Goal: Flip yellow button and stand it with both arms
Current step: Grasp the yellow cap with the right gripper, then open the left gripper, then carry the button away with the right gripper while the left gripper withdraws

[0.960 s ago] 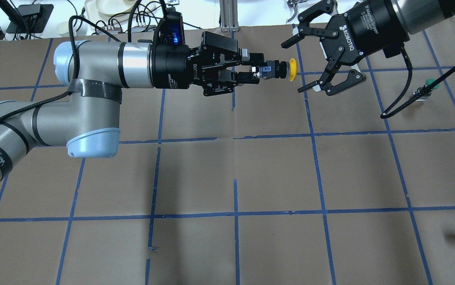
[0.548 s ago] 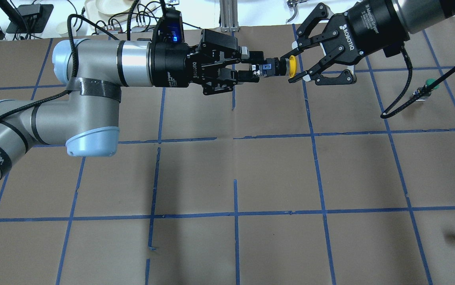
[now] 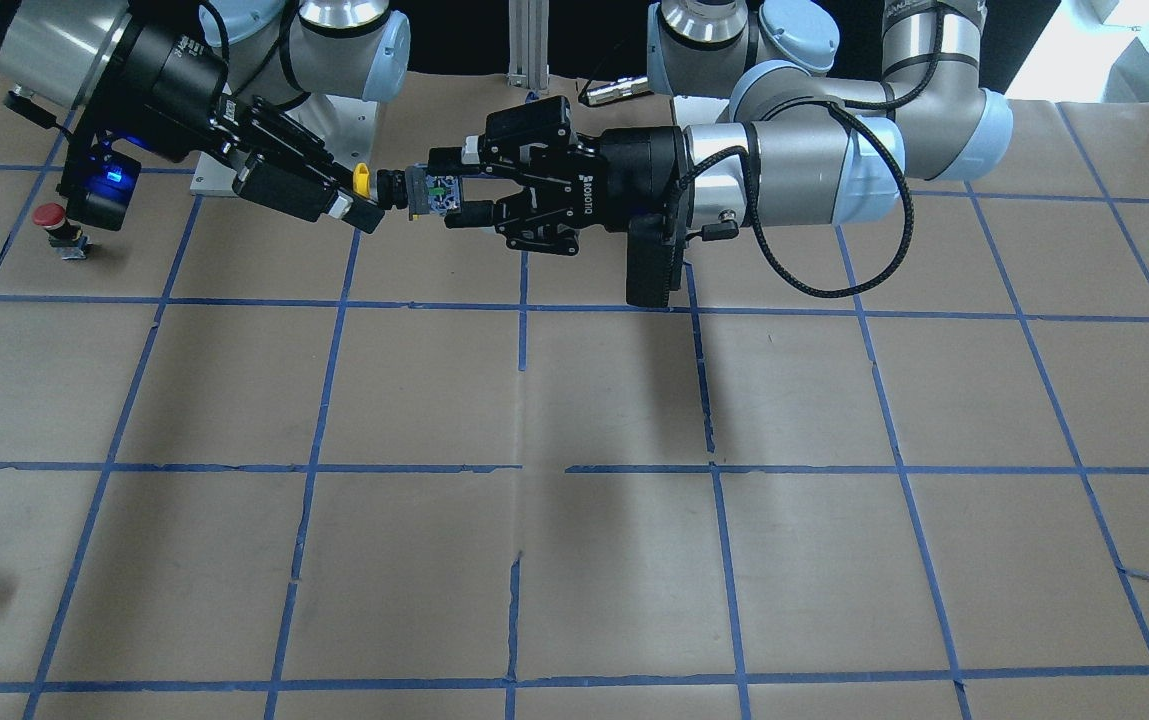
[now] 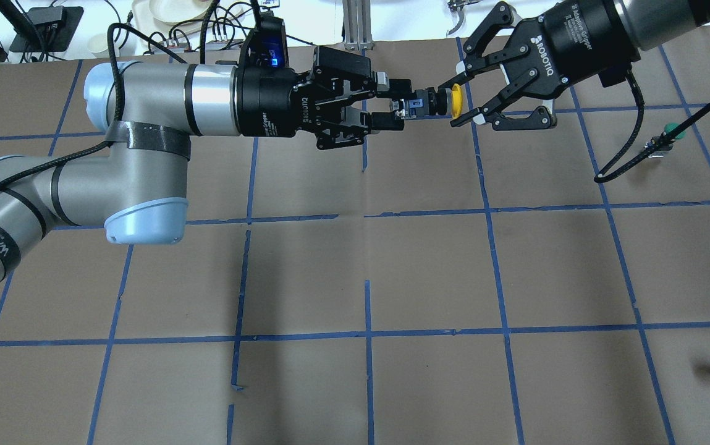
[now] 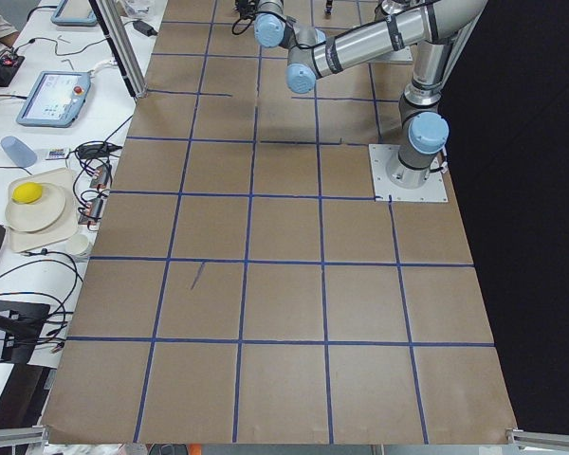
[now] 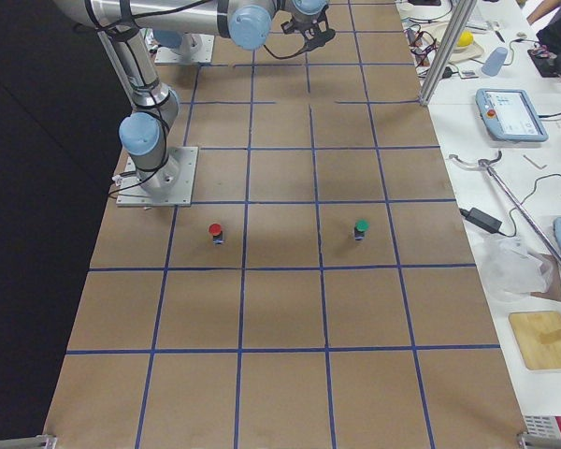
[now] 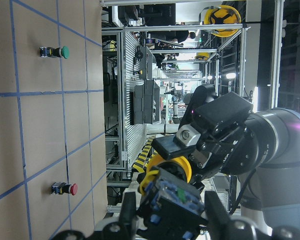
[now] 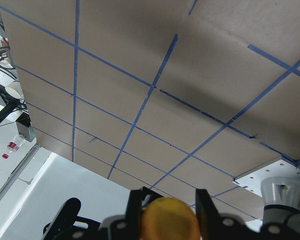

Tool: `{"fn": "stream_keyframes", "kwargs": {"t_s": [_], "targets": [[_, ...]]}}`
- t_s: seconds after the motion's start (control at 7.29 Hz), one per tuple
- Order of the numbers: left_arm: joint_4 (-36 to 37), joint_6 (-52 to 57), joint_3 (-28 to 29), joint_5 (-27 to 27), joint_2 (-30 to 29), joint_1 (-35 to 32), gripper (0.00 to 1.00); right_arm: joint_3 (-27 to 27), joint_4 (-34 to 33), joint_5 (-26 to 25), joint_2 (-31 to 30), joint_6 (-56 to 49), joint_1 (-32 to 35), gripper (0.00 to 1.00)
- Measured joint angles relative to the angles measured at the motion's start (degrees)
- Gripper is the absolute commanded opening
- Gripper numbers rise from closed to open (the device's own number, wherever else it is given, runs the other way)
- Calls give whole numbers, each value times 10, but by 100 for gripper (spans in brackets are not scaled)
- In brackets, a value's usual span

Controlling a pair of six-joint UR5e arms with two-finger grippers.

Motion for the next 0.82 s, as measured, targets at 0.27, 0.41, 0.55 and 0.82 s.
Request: {"fn": "stream_keyframes", "kwargs": {"t_s": [0.27, 0.41, 0.55, 0.82], "targets": [[0, -1, 2, 1, 0, 1, 99, -1, -1, 0, 1, 0, -1, 30], [0, -2, 9, 5, 1, 1, 99, -2, -3, -1, 2, 0, -1, 27], [-2, -15, 26, 24, 4, 3, 100, -3, -4, -3, 3, -2, -4, 27], [-15, -63, 86, 107, 3, 4, 99, -3, -20, -6, 4, -16, -30, 24]]}}
